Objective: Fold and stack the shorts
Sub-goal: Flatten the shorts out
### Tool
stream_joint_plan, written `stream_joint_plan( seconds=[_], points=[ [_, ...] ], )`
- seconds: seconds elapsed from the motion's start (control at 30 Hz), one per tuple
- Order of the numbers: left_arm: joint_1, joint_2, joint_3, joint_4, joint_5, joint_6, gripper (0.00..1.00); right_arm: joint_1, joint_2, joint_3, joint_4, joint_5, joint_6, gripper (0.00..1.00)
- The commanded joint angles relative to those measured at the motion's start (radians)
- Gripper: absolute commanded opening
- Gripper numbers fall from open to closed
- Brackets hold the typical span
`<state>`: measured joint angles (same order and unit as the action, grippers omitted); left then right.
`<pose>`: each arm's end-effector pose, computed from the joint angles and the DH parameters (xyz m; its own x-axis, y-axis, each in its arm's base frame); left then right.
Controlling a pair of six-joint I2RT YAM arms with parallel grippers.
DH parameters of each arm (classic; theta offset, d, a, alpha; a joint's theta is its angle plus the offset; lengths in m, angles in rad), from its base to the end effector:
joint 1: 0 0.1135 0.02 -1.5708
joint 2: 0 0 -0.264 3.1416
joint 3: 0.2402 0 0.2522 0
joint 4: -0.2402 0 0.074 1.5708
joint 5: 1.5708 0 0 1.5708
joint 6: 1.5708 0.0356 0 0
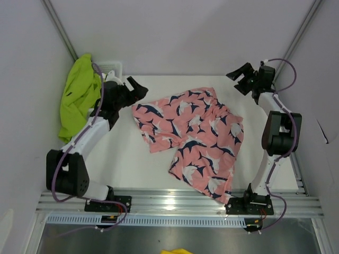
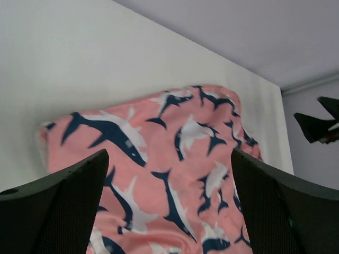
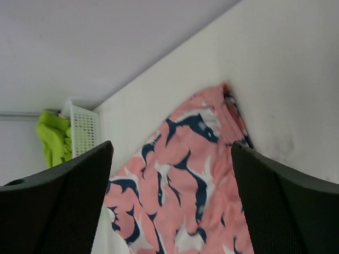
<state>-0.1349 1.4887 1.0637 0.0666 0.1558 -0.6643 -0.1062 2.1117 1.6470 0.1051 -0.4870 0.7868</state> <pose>0.3446 -0.0523 0.2920 -0.4444 -0.5543 -0.7038 0.0037 0.7844 -0.6202 0.4995 -0.0365 0.2466 -0.4892 0.6815 -0.5443 0.0064 0.6269 0.7791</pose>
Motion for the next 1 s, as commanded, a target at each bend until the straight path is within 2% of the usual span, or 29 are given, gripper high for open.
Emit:
stream_joint_plan(
  seconds=[0.0, 0.07, 0.17, 0.23, 0.27, 0.4, 0.43, 0.47, 0.63, 0.73, 0.97],
  points=[
    [-0.129, -0.119, -0.028, -0.098, -0.067, 0.074, 0.98, 0.008, -0.159, -0.192, -0.169, 0.128, -0.170, 0.92],
    [-0.202, -0.153, -0.074, -0.091, -0.059, 0.062, 0.97, 0.005, -0.231, -0.269, -0.202, 0.168, -0.193, 0.74],
    [-0.306, -0.182, -0.139, -0.041, -0.087, 0.032, 0.96, -0.004, -0.318, -0.400, -0.240, 0.220, -0.230, 0.62],
    [-0.360, -0.185, -0.169, -0.024, -0.107, 0.026, 0.96, -0.009, -0.358, -0.473, -0.264, 0.257, -0.257, 0.58],
    [-0.405, -0.174, -0.177, -0.021, -0.113, 0.023, 0.96, -0.015, -0.396, -0.495, -0.289, 0.281, -0.265, 0.57],
    [-0.465, -0.105, -0.148, -0.039, -0.136, 0.032, 0.96, -0.061, -0.456, -0.576, -0.315, 0.350, -0.287, 0.57],
    [-0.466, -0.085, -0.140, -0.047, -0.130, 0.034, 0.96, -0.070, -0.460, -0.593, -0.318, 0.350, -0.290, 0.49],
    [-0.465, -0.064, -0.118, -0.054, -0.121, 0.041, 0.96, -0.081, -0.461, -0.601, -0.324, 0.353, -0.288, 0.47],
    [-0.428, 0.074, -0.033, -0.113, -0.013, 0.043, 0.96, -0.092, -0.446, -0.624, -0.305, 0.386, -0.293, 0.48],
    [-0.394, 0.123, -0.028, -0.103, 0.011, 0.037, 0.96, -0.081, -0.414, -0.624, -0.291, 0.409, -0.293, 0.51],
    [-0.324, 0.215, -0.027, -0.110, 0.094, 0.046, 0.93, -0.046, -0.283, -0.561, -0.257, 0.390, -0.293, 0.52]
  ],
)
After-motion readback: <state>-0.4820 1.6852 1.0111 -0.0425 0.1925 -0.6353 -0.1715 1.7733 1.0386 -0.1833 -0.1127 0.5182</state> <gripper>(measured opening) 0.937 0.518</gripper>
